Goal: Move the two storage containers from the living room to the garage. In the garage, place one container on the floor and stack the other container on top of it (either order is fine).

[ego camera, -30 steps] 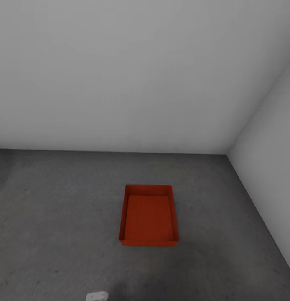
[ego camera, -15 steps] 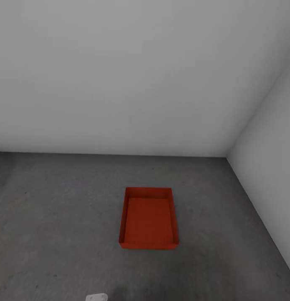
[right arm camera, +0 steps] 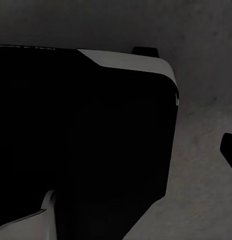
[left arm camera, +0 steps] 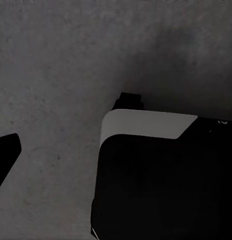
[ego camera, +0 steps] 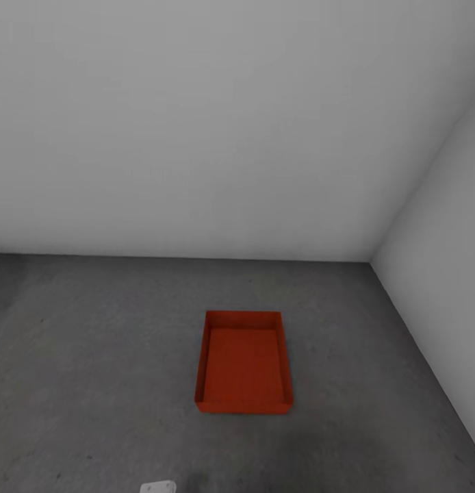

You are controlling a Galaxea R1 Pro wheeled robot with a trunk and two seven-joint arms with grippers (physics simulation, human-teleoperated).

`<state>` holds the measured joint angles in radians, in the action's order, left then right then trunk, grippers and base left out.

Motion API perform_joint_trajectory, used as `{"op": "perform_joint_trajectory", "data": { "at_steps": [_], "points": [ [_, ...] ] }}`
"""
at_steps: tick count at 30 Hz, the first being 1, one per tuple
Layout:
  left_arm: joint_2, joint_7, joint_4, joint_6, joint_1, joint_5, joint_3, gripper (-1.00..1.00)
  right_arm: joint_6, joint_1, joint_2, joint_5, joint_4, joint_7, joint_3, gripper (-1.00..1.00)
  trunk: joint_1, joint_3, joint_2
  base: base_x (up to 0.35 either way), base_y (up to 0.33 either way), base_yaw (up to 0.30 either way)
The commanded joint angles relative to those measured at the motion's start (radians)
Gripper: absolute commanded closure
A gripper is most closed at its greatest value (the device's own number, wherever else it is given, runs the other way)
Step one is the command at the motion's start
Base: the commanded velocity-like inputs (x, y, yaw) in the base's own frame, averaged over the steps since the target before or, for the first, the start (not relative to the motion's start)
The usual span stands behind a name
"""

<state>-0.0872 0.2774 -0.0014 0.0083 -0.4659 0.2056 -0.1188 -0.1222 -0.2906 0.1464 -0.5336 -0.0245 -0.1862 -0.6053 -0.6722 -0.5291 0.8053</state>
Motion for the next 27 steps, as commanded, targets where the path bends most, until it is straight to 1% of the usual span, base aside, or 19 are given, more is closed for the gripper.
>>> {"op": "perform_joint_trajectory", "data": {
  "at_steps": [1,9,12,14,16,17,18,20,21,23,27],
  "points": [
    [0.0,0.003,0.0,0.0,0.0,0.009,-0.009,-1.0,-0.005,-0.001,0.001,-0.009,-0.002,-0.001,-0.008,-1.0,0.0,0.001,0.001,0.0,0.0,0.0],
    [0.0,0.003,0.0,0.008,0.003,0.009,-0.009,-1.0,-0.004,-0.001,0.001,-0.011,-0.002,-0.001,-0.008,-1.0,0.0,0.013,0.001,0.0,0.0,0.0],
    [0.001,-0.001,0.0,0.007,0.027,0.007,-0.009,-1.0,-0.004,0.003,0.002,-0.011,-0.003,0.001,-0.008,-1.0,0.0,0.018,0.001,0.0,0.0,0.0],
    [0.001,-0.018,0.0,0.007,0.036,0.007,-0.009,-1.0,-0.004,0.009,0.002,-0.01,-0.003,0.01,-0.008,-1.0,0.0,0.021,0.001,0.0,0.0,0.0],
    [0.007,-0.051,0.0,0.008,0.042,0.006,-0.009,-1.0,-0.004,0.015,0.002,-0.01,-0.003,0.023,-0.008,-1.0,0.0,0.024,0.001,0.0,0.0,0.0],
    [0.014,-0.081,0.0,0.009,0.047,0.006,-0.009,-1.0,-0.004,0.017,0.002,-0.01,-0.003,0.034,-0.008,-1.0,0.0,0.026,0.001,0.0,0.0,0.0],
    [0.018,-0.099,0.0,0.009,0.05,0.006,-0.009,-1.0,-0.004,0.019,0.002,-0.01,-0.003,0.039,-0.008,-1.0,0.0,0.027,0.001,0.0,0.0,0.0],
    [0.037,-0.183,0.0,0.01,0.06,0.006,-0.009,-1.0,-0.004,0.023,0.002,-0.012,-0.003,0.06,-0.007,-1.0,0.0,0.031,0.001,0.0,0.0,0.0],
    [0.041,-0.203,0.0,0.01,0.062,0.006,-0.009,-1.0,-0.004,0.026,0.001,-0.012,-0.003,0.065,-0.007,-1.0,0.0,0.032,0.001,0.0,0.0,0.0],
    [0.046,-0.224,0.0,0.01,0.065,0.006,-0.009,-1.0,-0.005,0.037,0.001,-0.011,-0.003,0.069,-0.007,-1.0,0.0,0.035,0.001,0.0,0.0,0.0],
    [0.048,-0.235,0.0,0.009,0.074,0.006,-0.009,-1.0,-0.006,0.049,0.001,-0.01,-0.003,0.072,-0.007,-1.0,0.0,0.042,0.001,0.0,0.0,0.0]
  ]
}}
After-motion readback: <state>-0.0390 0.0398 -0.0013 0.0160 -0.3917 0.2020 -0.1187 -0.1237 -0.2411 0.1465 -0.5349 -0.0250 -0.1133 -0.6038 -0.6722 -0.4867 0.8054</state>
